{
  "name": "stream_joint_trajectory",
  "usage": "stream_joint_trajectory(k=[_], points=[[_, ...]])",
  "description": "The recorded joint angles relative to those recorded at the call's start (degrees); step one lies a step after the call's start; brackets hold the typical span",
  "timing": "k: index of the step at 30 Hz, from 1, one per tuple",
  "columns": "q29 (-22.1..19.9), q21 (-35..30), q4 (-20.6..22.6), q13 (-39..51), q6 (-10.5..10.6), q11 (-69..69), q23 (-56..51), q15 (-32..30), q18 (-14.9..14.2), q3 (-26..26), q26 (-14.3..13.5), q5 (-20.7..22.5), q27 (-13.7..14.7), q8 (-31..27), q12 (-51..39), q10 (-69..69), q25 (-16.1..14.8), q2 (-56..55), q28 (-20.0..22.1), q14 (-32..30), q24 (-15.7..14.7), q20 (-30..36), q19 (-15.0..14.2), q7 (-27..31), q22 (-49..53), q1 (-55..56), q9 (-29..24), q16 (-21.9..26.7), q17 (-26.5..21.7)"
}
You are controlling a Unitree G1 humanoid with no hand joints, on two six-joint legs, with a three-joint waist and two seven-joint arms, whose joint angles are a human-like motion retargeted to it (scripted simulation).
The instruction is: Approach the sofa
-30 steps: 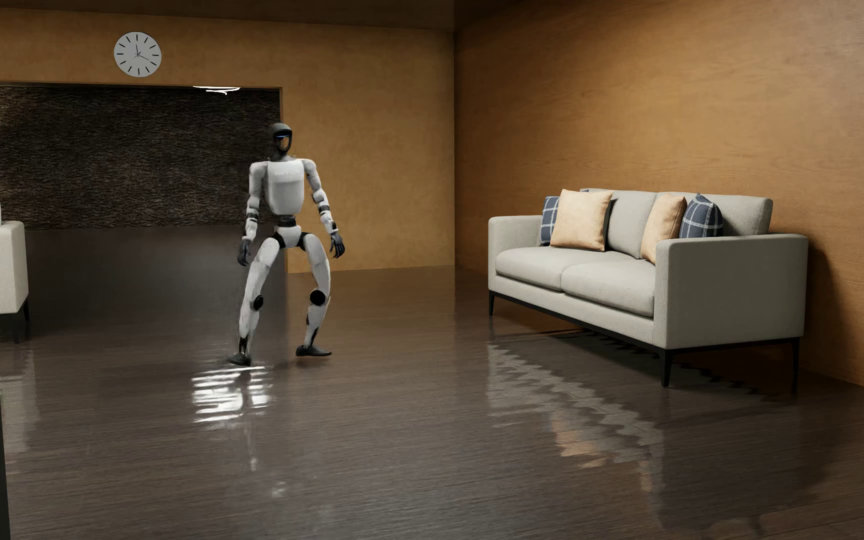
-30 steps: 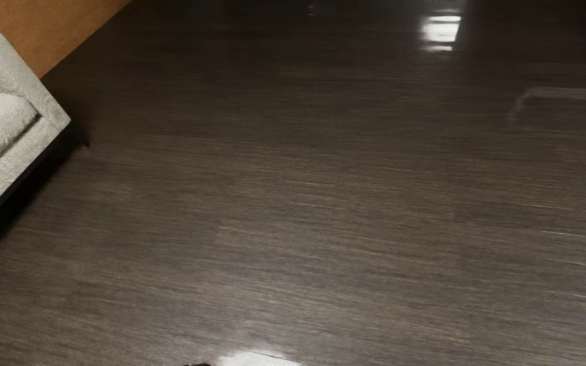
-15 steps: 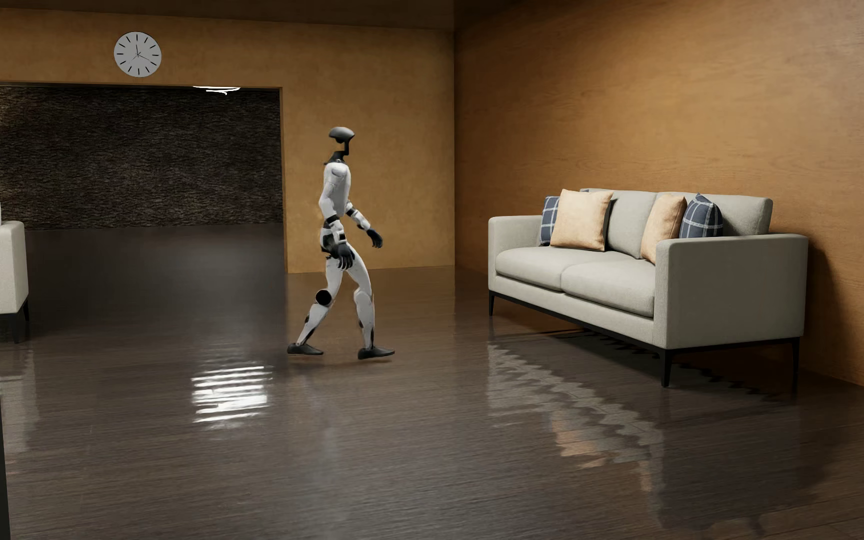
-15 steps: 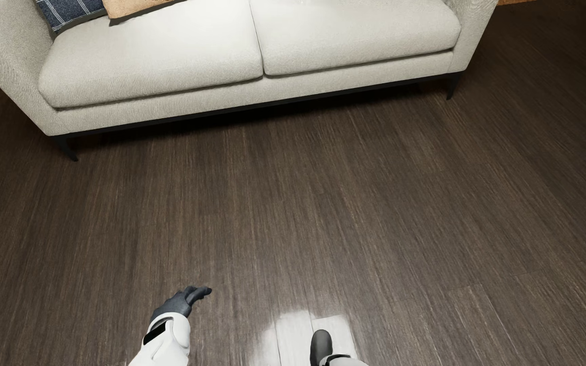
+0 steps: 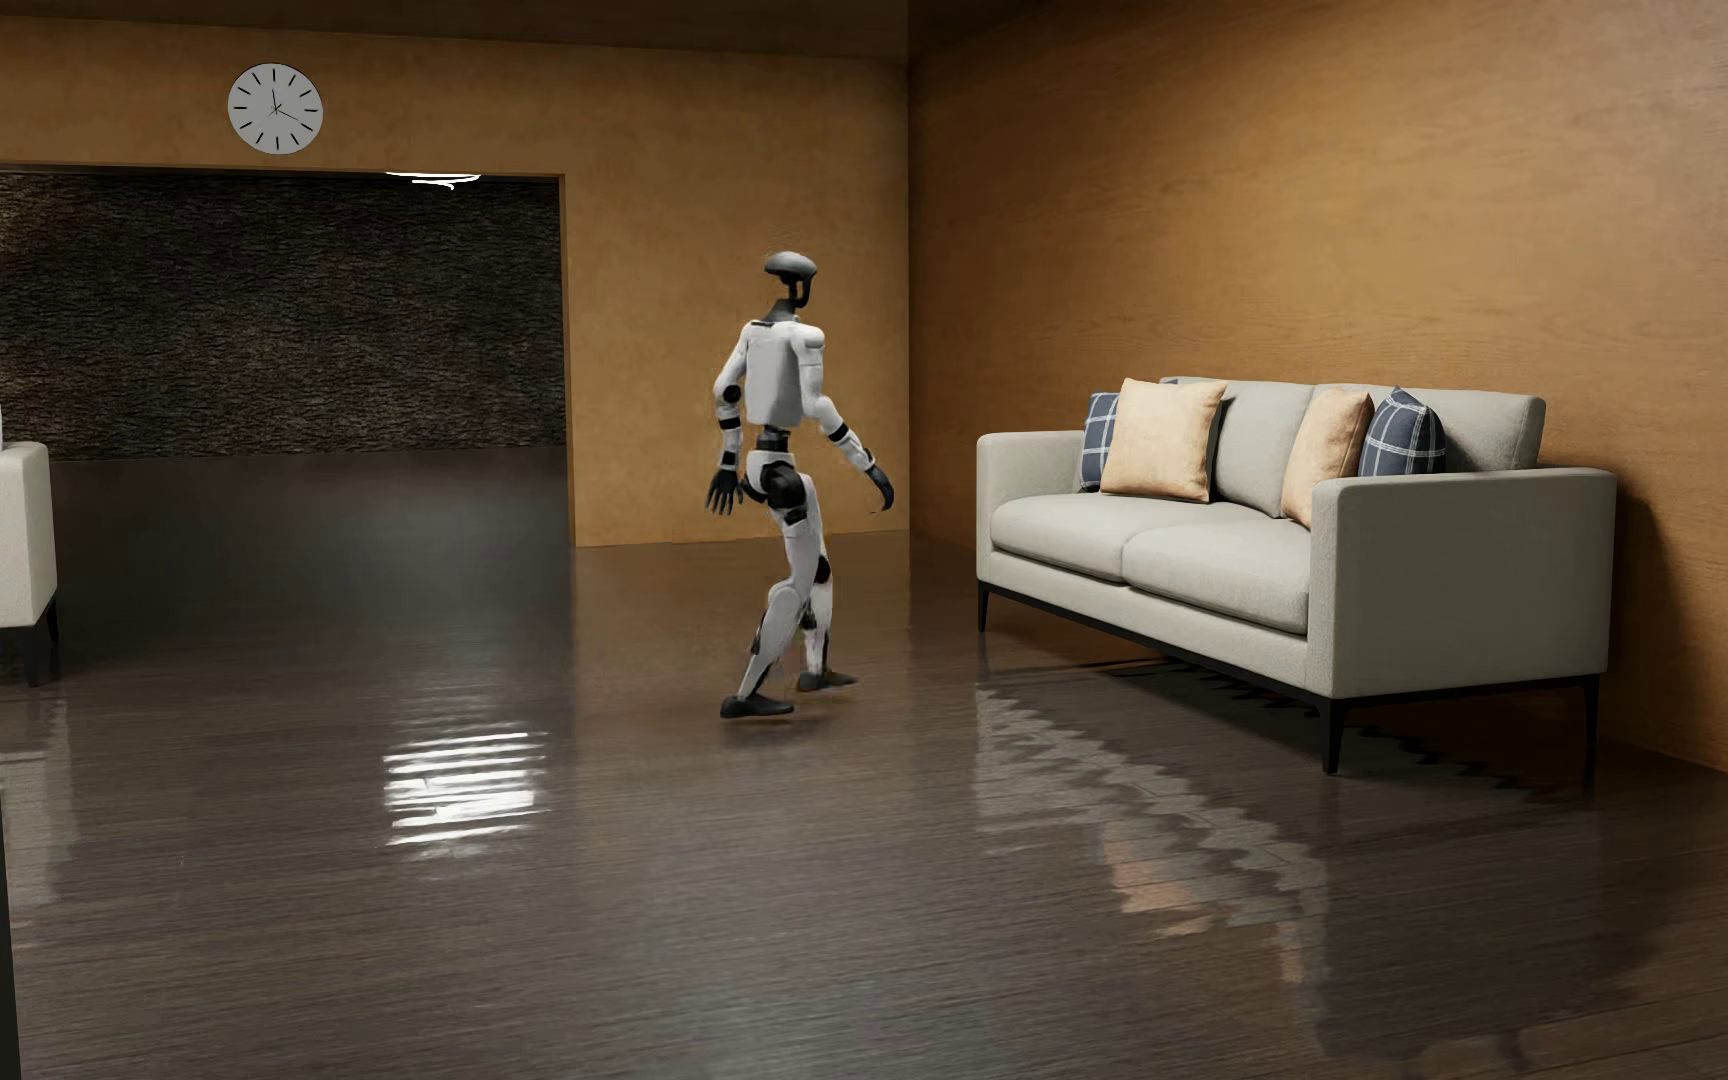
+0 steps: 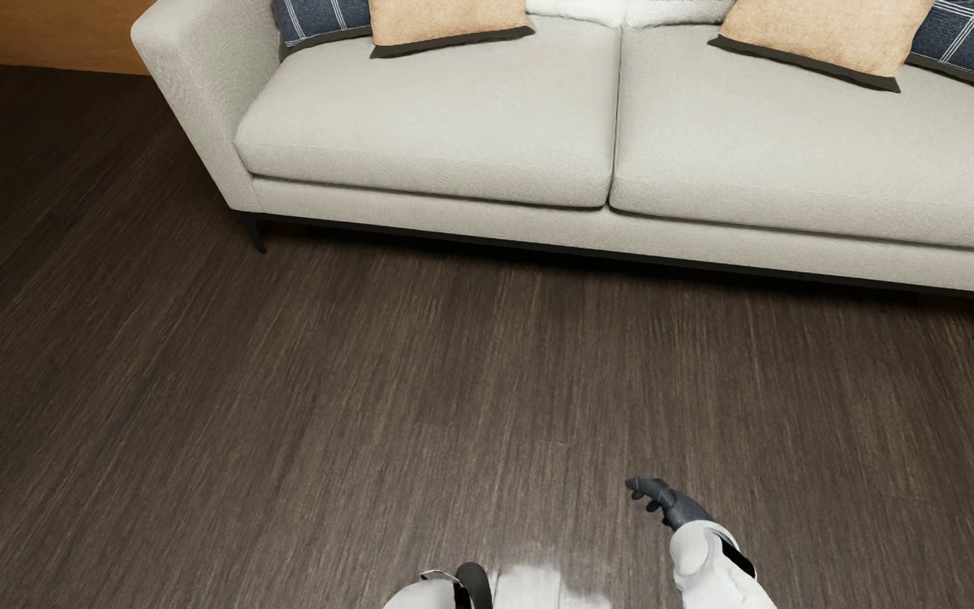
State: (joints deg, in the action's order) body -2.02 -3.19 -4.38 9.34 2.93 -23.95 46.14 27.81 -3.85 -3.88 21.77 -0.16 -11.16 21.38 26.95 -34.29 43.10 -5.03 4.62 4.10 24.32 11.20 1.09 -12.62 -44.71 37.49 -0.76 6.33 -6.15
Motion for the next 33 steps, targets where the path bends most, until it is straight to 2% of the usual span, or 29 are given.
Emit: stream_joint_trajectory(k=[1,2,3,4,5,6,7,8,9,10,11,13,15,16,17,18,19,20,22,23,24,25,26,27,28,29,30,31,33], points=[[-0.54,-0.98,1.2,0.97,0.04,1.04,-1.19,0.99,-2.19,-0.63,0.53,0.66,1.0,-1.04,0.57,11.86,-0.6,1.65,-1.17,-2.79,1.07,-0.46,-1.01,-0.74,-0.05,-1.95,0.59,-2.12,0.7],[-0.95,-1.95,1.43,1.19,0.01,1.75,-2.68,1.35,8.47,-1.01,1.13,0.9,2.21,-2.21,0.32,16.6,-1.44,3.32,-3.68,-7.37,2.25,0.12,-2.12,-3.06,-0.94,-4.3,1.13,-3.81,1.22],[-1.27,-3.12,1.53,1.01,-0.21,-0.2,-4.22,0.89,14.61,-1.2,1.42,0.1,3.43,-4.06,-0.92,15.82,-2.08,4.09,-6.75,-7.07,3.72,1.75,-3.69,-4.39,-2.69,-5.38,1.33,-5.07,1.38],[-2.26,-3.07,1.76,-0.28,-0.78,-6.06,-5.84,-1.26,14.02,-1.35,1.55,-1.62,4.48,-5.39,-3.5,13.83,-3.28,2.93,-9.87,-4.4,5.87,4.15,-5.03,-4.85,-5.18,-6.27,1.22,-5.36,1.75],[-3.33,-1.93,1.9,-2.98,-1.44,-14.63,-6.76,-7.03,13.02,-1.3,2.68,-3.58,4.65,-6.42,-6.66,10.32,-5.09,0.59,-11.84,-1.34,8.43,6.44,-6.48,-4.44,-7.73,-6.94,0.9,-4.83,2.83],[-3.24,-1.75,1.67,-5.25,-1.9,-24.62,-6.62,-15.43,12.56,-0.91,3.33,-5.0,4.24,-9.09,-9.58,7.48,-5.79,-3.46,-13.91,1.48,11.04,8.73,-9.13,-4.79,-8.88,-7.94,0.61,-4.04,3.5],[-0.09,-3.05,1.38,-6.18,-2.21,-34.91,-5.68,-21.5,12.42,-0.17,2.96,-5.63,3.4,-12.82,-12.07,6.5,-4.87,-8.51,-14.4,3.76,13.3,10.21,-8.45,-6.04,-8.11,-9.78,0.39,-3.03,3.01],[4.06,-4.46,1.72,-6.3,-2.6,-44.09,-4.6,-24.45,12.11,0.73,1.84,-6.54,2.55,-16.16,-14.28,6.16,-2.75,-13.54,-13.16,5.74,14.44,10.38,-7.71,-7.25,-6.27,-12.02,0.15,-2.08,1.48],[5.42,-3.94,2.41,-6.98,-3.22,-50.6,-3.91,-23.14,11.61,1.62,1.13,-8.56,1.79,-17.37,-16.87,5.59,-1.49,-17.68,-9.33,7.68,14.6,9.37,-7.01,-7.6,-4.75,-14.21,-0.08,-0.9,0.37],[3.41,-1.08,3.29,-8.56,-3.88,-53.96,-3.14,-21.94,11.04,2.53,0.23,-10.58,0.82,-17.73,-19.98,4.98,-1.6,-21.32,-4.47,9.51,13.74,7.9,-5.37,-7.36,-4.15,-16.38,-0.28,0.27,0.12],[0.11,3.12,4.13,-10.76,-4.38,-53.77,-2.61,-21.91,10.53,3.43,0.25,-11.83,-0.57,-17.6,-23.72,5.13,-3.19,-24.32,-0.73,10.87,13.15,7.17,-4.6,-6.64,-4.5,-18.69,-0.39,1.75,0.7],[-4.11,10.17,5.76,-15.28,-5.0,-44.84,-2.36,-18.48,9.59,4.9,0.75,-12.72,-2.43,-16.58,-32.37,6.45,-7.59,-28.5,0.12,13.13,13.63,7.86,-6.74,-4.81,-5.87,-23.01,-0.41,5.26,1.33],[-2.63,11.42,7.27,-19.64,-5.54,-26.13,-1.67,-18.24,8.07,6.08,-0.46,-14.2,-3.03,-12.07,-39.66,7.77,-7.51,-28.71,-0.61,15.5,14.09,8.68,-4.84,-2.09,-3.87,-26.52,-0.05,7.89,-0.96],[-1.55,11.87,7.88,-21.92,-5.7,-14.17,-1.53,-20.47,7.57,6.54,-1.62,-13.91,-3.17,-9.99,-42.43,8.64,-7.3,-27.71,0.26,16.41,13.68,8.66,-3.69,-0.49,-1.95,-27.97,0.25,8.67,-1.84],[-1.22,12.86,8.44,-24.2,-5.82,-2.5,-1.32,-23.5,7.11,6.8,-3.46,-13.38,-3.75,-8.51,-44.71,9.56,-7.36,-26.16,1.38,17.3,12.94,8.83,-4.95,1.17,0.1,-29.25,0.63,9.12,-2.21],[-1.45,13.87,8.61,-26.44,-5.9,5.2,-0.78,-27.09,6.57,6.95,-4.76,-12.87,-4.61,-7.91,-46.37,10.16,-7.48,-24.23,2.52,18.26,12.24,9.19,-3.96,2.92,1.84,-30.55,0.99,9.47,-1.8],[-1.4,14.46,8.26,-28.38,-5.9,5.33,0.09,-27.33,5.83,6.91,-5.83,-13.11,-4.91,-6.26,-47.43,9.45,-7.65,-23.0,3.27,19.23,11.83,9.84,-0.33,4.41,3.5,-31.31,1.17,9.75,-0.9],[-1.01,14.15,7.23,-29.45,-5.62,3.44,1.66,-25.61,5.19,6.86,-6.3,-13.08,-5.69,-4.91,-47.54,7.03,-7.11,-22.25,3.83,20.08,11.21,9.6,0.86,5.42,5.28,-31.29,1.03,9.69,-0.03],[2.1,11.82,4.57,-29.2,-4.28,-1.03,4.68,-21.45,4.22,6.85,-6.62,-12.7,-7.48,-3.73,-43.21,-1.31,-4.19,-21.29,6.43,17.51,8.72,6.15,0.13,5.35,9.44,-29.45,0.37,7.3,0.51],[4.5,10.7,3.45,-28.73,-3.67,-1.93,4.81,-19.9,3.69,6.75,-6.71,-12.35,-7.56,-2.75,-40.38,-6.88,-2.87,-20.46,7.22,13.58,8.32,5.58,0.22,6.4,10.71,-26.98,0.04,5.88,0.9],[5.78,10.35,2.26,-28.25,-3.06,-1.91,3.76,-18.61,1.53,6.7,-7.08,-11.66,-6.86,-1.39,-37.89,-13.45,-2.24,-19.26,6.28,8.69,8.35,6.43,0.46,8.31,11.18,-23.51,-0.29,5.09,1.69],[5.73,10.76,1.16,-27.64,-2.41,-1.33,2.05,-17.49,-1.89,6.75,-7.31,-10.87,-5.87,0.04,-35.99,-20.42,-2.3,-17.91,2.99,4.5,10.51,9.14,0.67,10.18,10.45,-19.61,-0.62,5.52,2.7],[4.06,11.77,-0.5,-26.7,-1.59,-0.69,-0.07,-16.59,-4.08,6.94,-7.76,-10.08,-4.52,1.31,-34.5,-27.24,-2.89,-16.5,-1.16,2.6,13.44,11.95,0.79,11.01,8.92,-15.71,-1.02,6.18,3.69],[1.54,12.75,-3.59,-25.31,-0.68,-0.57,-1.99,-15.79,-4.28,7.15,-6.75,-9.37,-3.25,2.04,-32.86,-32.03,-3.48,-15.61,-4.73,3.59,14.59,12.78,0.72,9.87,6.15,-12.41,-1.44,5.95,4.44],[-1.03,13.33,-7.66,-23.56,0.23,-0.37,-3.57,-15.21,-1.34,7.18,-4.06,-8.57,-2.21,2.1,-31.06,-34.46,-3.65,-14.92,-5.17,5.47,13.38,11.46,0.56,6.98,2.43,-10.14,-1.83,4.73,4.75],[-2.58,13.64,-11.49,-20.78,1.05,0.22,-5.39,-14.92,0.97,6.99,-1.12,-7.66,-2.37,1.68,-29.05,-34.47,-4.0,-14.26,-3.95,6.82,11.1,9.66,0.33,3.5,-1.6,-8.85,-2.16,3.5,4.97],[-3.78,13.82,-14.08,-19.16,1.74,0.95,-6.71,-14.72,3.18,6.63,1.9,-6.66,-1.12,1.02,-28.02,-32.5,-4.54,-13.63,-3.88,8.15,9.6,9.4,0.06,0.44,-6.78,-8.13,-2.41,3.08,5.02],[-4.51,14.0,-15.16,-17.34,2.34,1.63,-7.38,-14.5,4.43,6.21,3.71,-5.74,0.66,0.29,-26.76,-28.96,-4.89,-13.08,-6.37,9.7,9.95,11.85,-0.26,-1.49,-11.41,-7.58,-2.62,3.05,5.15],[-4.75,13.69,-12.62,-14.48,3.27,2.33,-10.05,-13.77,3.8,5.47,4.03,-4.73,3.89,-1.15,-23.96,-16.58,-5.42,-12.41,-13.08,11.47,9.45,14.8,-1.18,-0.98,-14.4,-7.07,-2.81,4.83,5.12]])
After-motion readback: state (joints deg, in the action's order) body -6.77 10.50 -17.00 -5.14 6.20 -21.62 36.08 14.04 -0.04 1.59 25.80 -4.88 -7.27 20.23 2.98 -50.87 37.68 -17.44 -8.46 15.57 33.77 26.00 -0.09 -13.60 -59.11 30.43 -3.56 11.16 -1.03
